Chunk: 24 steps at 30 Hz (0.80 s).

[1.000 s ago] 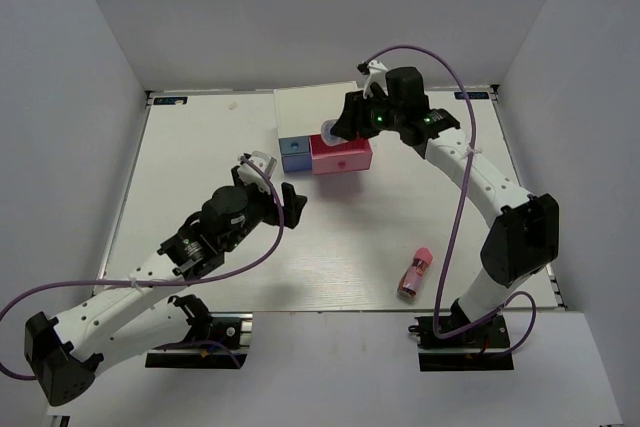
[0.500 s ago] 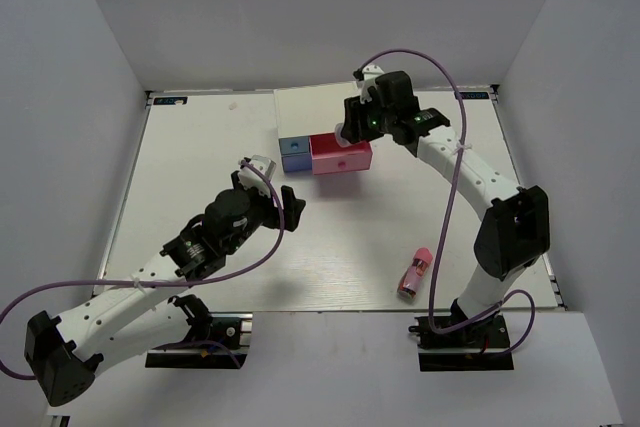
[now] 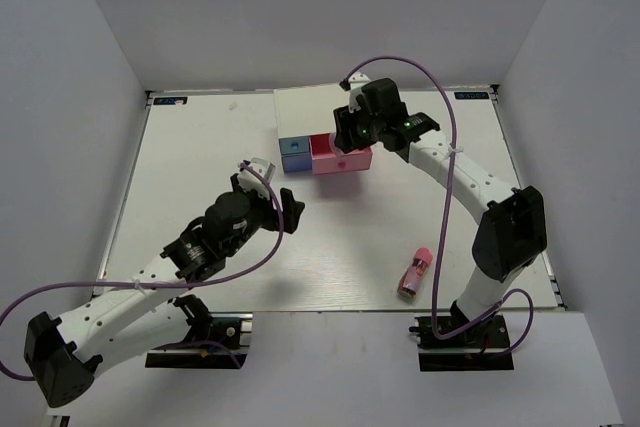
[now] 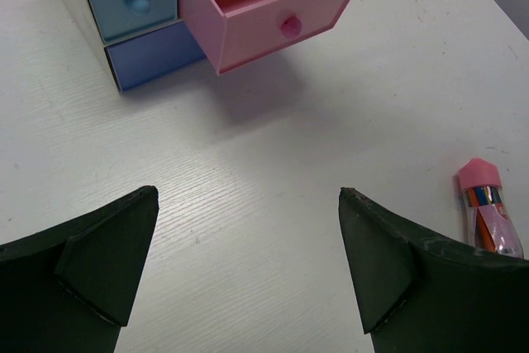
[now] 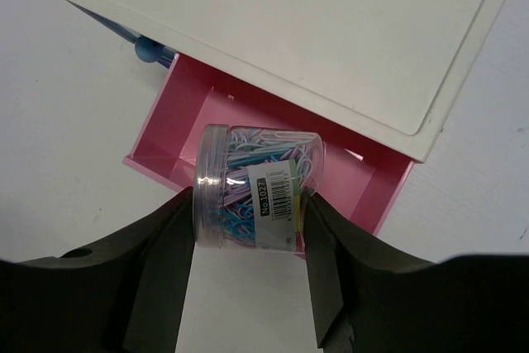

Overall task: Sort the stationery into containers
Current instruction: Place the stationery into the container

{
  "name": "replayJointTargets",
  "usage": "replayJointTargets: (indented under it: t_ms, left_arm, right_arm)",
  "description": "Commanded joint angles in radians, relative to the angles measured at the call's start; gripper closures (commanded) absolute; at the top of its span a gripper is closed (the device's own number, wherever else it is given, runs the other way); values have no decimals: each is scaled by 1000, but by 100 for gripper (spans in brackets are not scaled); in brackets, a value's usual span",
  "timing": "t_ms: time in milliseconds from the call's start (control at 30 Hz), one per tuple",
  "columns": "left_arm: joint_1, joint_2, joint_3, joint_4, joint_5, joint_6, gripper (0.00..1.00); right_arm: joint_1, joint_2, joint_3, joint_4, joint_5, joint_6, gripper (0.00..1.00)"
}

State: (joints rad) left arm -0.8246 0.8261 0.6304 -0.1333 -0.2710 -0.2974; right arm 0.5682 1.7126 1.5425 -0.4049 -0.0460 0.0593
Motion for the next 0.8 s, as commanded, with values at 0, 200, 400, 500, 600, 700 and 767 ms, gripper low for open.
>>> replayJointTargets:
  t_ms: [0, 200, 400, 500, 600, 700, 767]
  left_arm:
    - [-1, -28, -8, 14, -7, -8, 0]
    - [-1, -28, -8, 14, -7, -8, 0]
    - [-1, -28, -8, 14, -7, -8, 0]
    - [-1, -28, -8, 14, -7, -8, 0]
    - [-1, -28, -8, 14, -7, -8, 0]
    - [-1, -28, -8, 5, -7, -8, 0]
    - [-1, -38, -8, 4, -16, -8, 0]
  right_arm:
    - [9, 7, -1, 20, 35, -18, 59]
    - [13, 2, 4, 18, 35, -24, 40]
    - [12, -2, 10, 20, 31, -18, 37]
    - [9, -5, 11, 23, 31, -18, 34]
    - [7, -7, 11, 25, 31, -18, 28]
    - [15, -5, 13, 26, 31, -15, 28]
    - [10, -10, 18, 32, 29, -15, 28]
